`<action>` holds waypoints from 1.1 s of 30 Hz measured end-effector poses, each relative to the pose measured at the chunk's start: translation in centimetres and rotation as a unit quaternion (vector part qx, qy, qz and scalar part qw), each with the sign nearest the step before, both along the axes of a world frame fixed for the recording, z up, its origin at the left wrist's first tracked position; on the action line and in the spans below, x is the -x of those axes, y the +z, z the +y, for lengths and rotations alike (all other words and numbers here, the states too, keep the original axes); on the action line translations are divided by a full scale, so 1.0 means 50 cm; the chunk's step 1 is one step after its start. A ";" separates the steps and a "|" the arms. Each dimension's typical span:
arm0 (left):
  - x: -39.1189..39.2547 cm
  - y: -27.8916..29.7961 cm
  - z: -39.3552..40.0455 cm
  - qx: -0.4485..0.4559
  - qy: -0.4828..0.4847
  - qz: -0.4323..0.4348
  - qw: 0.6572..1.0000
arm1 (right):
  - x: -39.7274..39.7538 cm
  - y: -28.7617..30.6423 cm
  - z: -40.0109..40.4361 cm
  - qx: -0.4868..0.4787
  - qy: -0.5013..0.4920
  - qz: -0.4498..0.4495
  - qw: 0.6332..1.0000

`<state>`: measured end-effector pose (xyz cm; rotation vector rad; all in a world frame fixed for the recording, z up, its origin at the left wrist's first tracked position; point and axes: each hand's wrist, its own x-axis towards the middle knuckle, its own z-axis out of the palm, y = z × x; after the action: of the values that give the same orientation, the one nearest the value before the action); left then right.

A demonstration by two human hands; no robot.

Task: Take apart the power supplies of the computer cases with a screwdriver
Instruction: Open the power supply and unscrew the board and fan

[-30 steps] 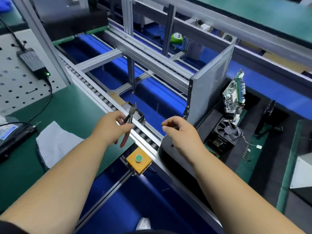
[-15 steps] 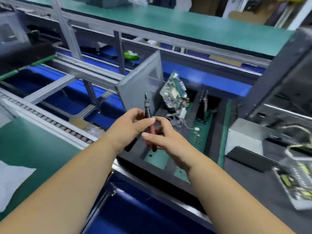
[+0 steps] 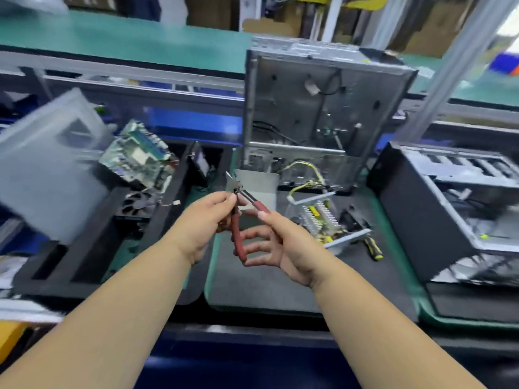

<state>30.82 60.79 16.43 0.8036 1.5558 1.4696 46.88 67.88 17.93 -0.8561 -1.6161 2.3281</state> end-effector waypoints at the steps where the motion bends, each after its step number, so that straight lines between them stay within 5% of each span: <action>1: -0.028 0.003 0.019 0.000 -0.009 0.005 1.000 | -0.032 0.004 0.015 0.011 -0.002 0.007 1.000; 6: -0.156 -0.007 0.102 0.015 0.024 0.026 0.999 | -0.159 0.008 0.086 -0.131 -0.124 -0.058 0.982; 10: -0.240 -0.026 0.149 0.035 0.048 0.016 0.998 | -0.239 -0.011 0.121 -0.421 -0.125 -0.203 0.875; 12: -0.275 -0.029 0.166 0.041 0.044 0.011 0.998 | -0.265 -0.017 0.125 -0.482 -0.098 -0.256 0.832; 24: -0.320 -0.028 0.273 0.045 -0.062 -0.040 0.996 | -0.292 -0.030 0.198 -0.530 -0.116 -0.371 0.754; 28: -0.269 -0.046 0.320 0.062 -0.123 0.123 0.983 | -0.297 -0.009 0.251 -0.517 -0.127 -0.414 0.738; 33: -0.194 -0.077 0.398 0.092 -0.088 0.281 0.951 | -0.284 -0.013 0.302 -0.575 -0.083 -0.526 0.621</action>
<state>40.51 80.71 12.57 1.2858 1.9400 0.9909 61.07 82.96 17.30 -1.8329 -2.5495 0.0471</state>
